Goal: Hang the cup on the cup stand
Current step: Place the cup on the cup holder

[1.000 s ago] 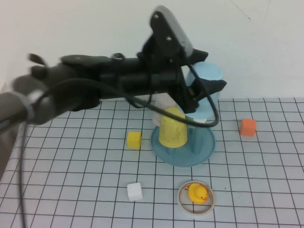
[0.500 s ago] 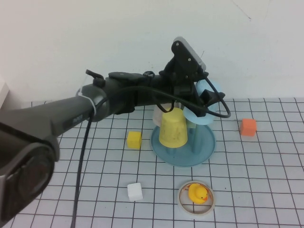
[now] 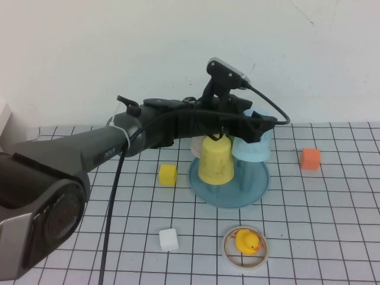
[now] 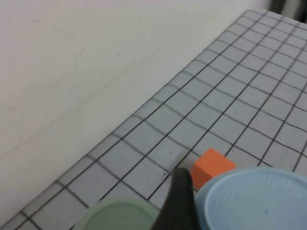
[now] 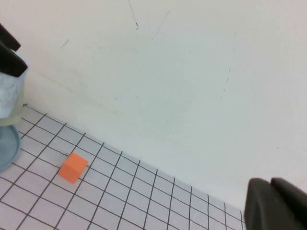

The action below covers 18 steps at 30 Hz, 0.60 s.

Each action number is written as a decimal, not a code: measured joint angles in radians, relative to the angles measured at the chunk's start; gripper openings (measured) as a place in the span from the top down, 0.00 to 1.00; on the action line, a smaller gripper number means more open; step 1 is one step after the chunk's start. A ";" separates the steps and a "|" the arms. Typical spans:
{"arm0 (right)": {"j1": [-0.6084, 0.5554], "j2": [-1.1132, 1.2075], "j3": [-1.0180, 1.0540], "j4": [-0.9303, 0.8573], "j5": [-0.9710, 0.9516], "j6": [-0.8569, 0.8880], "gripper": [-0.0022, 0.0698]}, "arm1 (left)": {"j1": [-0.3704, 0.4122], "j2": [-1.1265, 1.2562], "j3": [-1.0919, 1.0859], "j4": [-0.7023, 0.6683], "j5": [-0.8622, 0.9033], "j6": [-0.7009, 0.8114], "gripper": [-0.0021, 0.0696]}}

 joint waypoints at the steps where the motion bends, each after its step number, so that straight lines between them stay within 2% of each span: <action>1: 0.000 0.000 0.000 0.000 0.000 0.000 0.97 | 0.000 0.000 0.000 0.000 -0.010 -0.017 0.22; 8: 0.000 0.000 0.000 0.000 0.031 0.000 0.97 | 0.000 0.001 0.000 -0.001 -0.016 -0.047 0.22; 13: 0.000 0.000 0.005 0.000 0.036 0.000 0.97 | 0.000 0.001 0.000 -0.001 -0.013 -0.079 0.11; 18: 0.000 0.000 0.006 0.000 0.055 0.000 0.97 | 0.000 0.001 0.000 -0.001 -0.010 -0.077 0.09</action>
